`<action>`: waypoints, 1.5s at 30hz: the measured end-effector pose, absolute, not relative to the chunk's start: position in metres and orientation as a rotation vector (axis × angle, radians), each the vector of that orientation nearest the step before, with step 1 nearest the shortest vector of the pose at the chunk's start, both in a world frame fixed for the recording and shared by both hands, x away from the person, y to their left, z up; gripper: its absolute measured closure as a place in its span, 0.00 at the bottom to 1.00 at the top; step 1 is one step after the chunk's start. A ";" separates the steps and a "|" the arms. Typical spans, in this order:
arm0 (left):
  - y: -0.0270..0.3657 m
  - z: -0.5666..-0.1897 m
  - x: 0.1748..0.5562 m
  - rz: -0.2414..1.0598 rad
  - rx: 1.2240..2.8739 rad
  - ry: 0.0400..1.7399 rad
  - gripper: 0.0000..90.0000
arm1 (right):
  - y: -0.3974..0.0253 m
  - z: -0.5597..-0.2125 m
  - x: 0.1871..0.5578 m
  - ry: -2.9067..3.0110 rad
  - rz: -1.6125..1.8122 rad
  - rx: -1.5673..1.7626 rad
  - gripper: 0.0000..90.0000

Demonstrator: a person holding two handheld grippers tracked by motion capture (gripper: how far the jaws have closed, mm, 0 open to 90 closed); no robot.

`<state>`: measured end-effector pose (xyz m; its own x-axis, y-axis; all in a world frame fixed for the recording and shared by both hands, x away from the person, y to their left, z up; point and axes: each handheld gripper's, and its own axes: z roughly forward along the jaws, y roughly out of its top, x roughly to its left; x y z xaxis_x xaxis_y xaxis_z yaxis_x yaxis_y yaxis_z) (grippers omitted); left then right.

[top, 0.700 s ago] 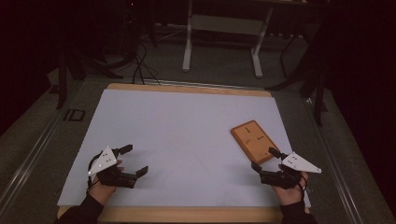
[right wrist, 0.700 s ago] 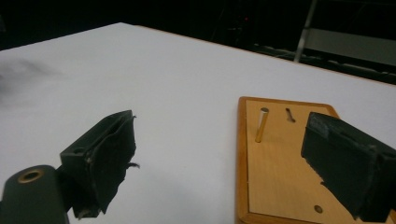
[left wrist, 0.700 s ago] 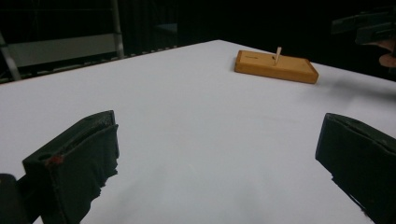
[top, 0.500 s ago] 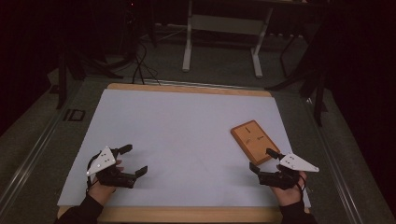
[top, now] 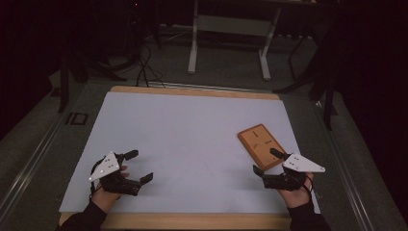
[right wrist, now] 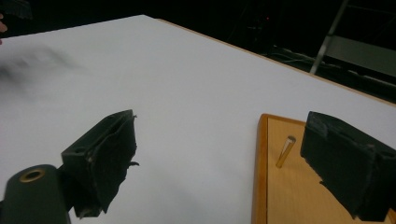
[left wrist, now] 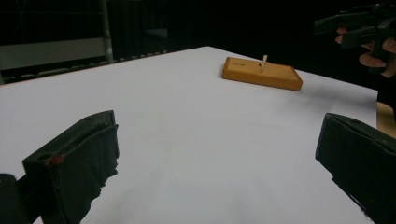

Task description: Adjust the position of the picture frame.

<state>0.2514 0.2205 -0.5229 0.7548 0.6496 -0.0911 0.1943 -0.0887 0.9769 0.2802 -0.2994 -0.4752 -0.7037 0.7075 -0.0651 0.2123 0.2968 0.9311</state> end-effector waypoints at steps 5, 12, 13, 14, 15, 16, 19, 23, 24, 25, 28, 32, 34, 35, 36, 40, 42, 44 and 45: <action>0.220 -0.523 0.251 0.428 1.648 0.684 0.00 | -0.297 -0.471 0.291 2.118 1.408 0.820 0.14; 0.218 -0.524 0.251 0.421 1.656 0.678 0.00 | -0.294 -0.466 0.315 2.134 1.386 0.824 0.14; 0.218 -0.524 0.251 0.422 1.654 0.679 0.00 | -0.294 -0.466 0.318 2.128 1.376 0.830 0.15; 0.218 -0.524 0.251 0.422 1.653 0.678 0.00 | -0.293 -0.466 0.322 2.134 1.370 0.829 0.15; 0.218 -0.524 0.251 0.420 1.652 0.677 0.00 | -0.293 -0.466 0.325 2.133 1.368 0.834 0.15; 0.218 -0.524 0.251 0.419 1.651 0.678 0.00 | -0.293 -0.465 0.328 2.131 1.359 0.838 0.17; 0.219 -0.524 0.251 0.415 1.652 0.678 0.00 | -0.293 -0.465 0.338 2.142 1.355 0.873 0.21; 0.218 -0.524 0.251 0.411 1.652 0.678 0.00 | -0.295 -0.468 0.350 2.150 1.358 0.906 0.21; 0.218 -0.525 0.251 0.410 1.653 0.678 0.00 | -0.295 -0.468 0.353 2.156 1.359 0.913 0.25; 0.218 -0.525 0.251 0.409 1.653 0.677 0.00 | -0.296 -0.470 0.356 2.161 1.363 0.919 0.26; 0.219 -0.525 0.251 0.408 1.654 0.677 0.00 | -0.295 -0.474 0.362 2.158 1.343 0.931 0.28; 0.219 -0.525 0.251 0.407 1.657 0.676 0.00 | -0.295 -0.486 0.370 2.181 1.321 0.958 0.36; 0.219 -0.525 0.251 0.407 1.659 0.678 0.00 | -0.295 -0.492 0.374 2.182 1.310 0.984 0.40; 0.219 -0.525 0.251 0.407 1.659 0.678 0.00 | -0.295 -0.492 0.374 2.182 1.310 0.984 0.40; 0.219 -0.526 0.251 0.407 1.661 0.678 0.00 | -0.296 -0.499 0.378 2.197 1.303 1.021 0.44; 0.220 -0.526 0.252 0.404 1.665 0.679 0.00 | -0.297 -0.509 0.382 2.225 1.279 1.048 0.54; 0.219 -0.527 0.251 0.403 1.667 0.678 0.00 | -0.298 -0.513 0.384 2.229 1.263 1.064 0.60; 0.219 -0.527 0.252 0.402 1.668 0.679 0.00 | -0.299 -0.516 0.385 2.234 1.254 1.072 0.66; 0.219 -0.527 0.252 0.400 1.667 0.679 0.00 | -0.299 -0.517 0.386 2.241 1.252 1.077 0.67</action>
